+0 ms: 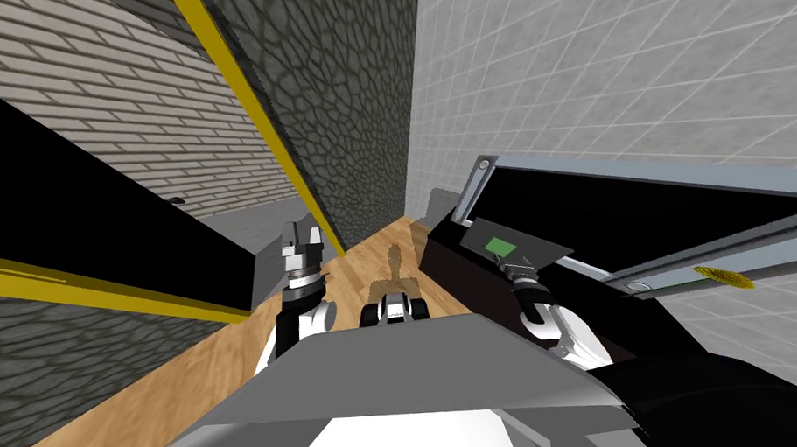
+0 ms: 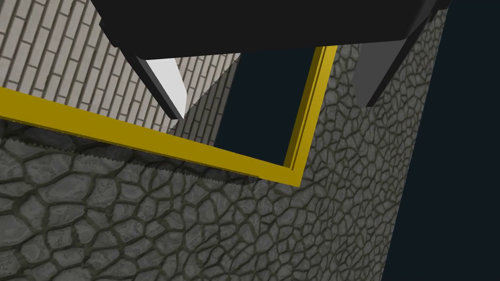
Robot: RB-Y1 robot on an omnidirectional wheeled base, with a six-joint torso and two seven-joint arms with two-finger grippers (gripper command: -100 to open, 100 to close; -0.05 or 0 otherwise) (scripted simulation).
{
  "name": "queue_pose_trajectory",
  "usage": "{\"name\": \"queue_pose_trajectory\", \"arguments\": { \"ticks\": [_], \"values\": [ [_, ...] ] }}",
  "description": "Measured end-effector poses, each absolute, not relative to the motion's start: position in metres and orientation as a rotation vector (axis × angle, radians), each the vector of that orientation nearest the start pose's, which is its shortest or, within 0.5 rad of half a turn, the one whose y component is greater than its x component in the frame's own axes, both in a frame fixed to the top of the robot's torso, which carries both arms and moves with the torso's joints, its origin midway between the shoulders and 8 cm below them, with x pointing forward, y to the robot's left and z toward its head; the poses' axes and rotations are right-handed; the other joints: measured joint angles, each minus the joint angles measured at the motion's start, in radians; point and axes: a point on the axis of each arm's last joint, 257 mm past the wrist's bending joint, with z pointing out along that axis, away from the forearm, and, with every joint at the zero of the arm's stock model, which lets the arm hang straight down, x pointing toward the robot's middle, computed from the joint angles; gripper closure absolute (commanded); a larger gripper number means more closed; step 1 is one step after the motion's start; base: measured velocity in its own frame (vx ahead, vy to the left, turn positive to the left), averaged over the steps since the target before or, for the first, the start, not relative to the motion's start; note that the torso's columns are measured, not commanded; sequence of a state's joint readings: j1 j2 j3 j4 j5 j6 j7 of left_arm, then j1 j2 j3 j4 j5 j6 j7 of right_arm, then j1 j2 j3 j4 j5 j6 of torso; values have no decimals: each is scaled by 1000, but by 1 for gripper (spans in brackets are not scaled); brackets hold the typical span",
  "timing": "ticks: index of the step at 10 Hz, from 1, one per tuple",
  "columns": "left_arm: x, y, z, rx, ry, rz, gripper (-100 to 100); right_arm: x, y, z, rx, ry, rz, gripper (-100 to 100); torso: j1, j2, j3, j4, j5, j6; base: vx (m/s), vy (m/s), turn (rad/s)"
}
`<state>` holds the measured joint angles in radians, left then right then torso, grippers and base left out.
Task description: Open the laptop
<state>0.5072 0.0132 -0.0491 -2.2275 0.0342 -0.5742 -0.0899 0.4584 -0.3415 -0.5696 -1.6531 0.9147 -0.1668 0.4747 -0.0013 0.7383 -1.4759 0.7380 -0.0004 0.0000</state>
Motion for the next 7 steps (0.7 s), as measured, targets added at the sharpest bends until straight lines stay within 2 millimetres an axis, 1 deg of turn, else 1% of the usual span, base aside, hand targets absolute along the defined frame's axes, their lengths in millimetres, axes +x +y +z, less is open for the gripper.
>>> {"name": "queue_pose_trajectory", "arguments": {
  "ticks": [1,2,5,6,7],
  "values": [
    [343,267,12,-632,613,-1289,0,306,-630,-233,119,1705,-705,-100,2,-1,-1,0,0,0,143,120,71],
    [343,267,12,-632,613,-1289,0,303,-639,-234,111,1718,-748,-100,0,0,0,0,0,0,121,121,121],
    [343,267,12,-632,613,-1289,0,277,-692,-238,89,1777,-955,-100,1,-2,-1,0,0,0,171,127,183],
    [343,267,12,-632,613,-1289,0,266,-712,-236,78,1797,-1033,-100,1,-2,-1,0,0,0,164,133,186],
    [343,267,12,-632,613,-1289,0,256,-730,-230,66,1814,-1104,-100,2,0,0,0,1,0,117,101,56]
  ]
}}
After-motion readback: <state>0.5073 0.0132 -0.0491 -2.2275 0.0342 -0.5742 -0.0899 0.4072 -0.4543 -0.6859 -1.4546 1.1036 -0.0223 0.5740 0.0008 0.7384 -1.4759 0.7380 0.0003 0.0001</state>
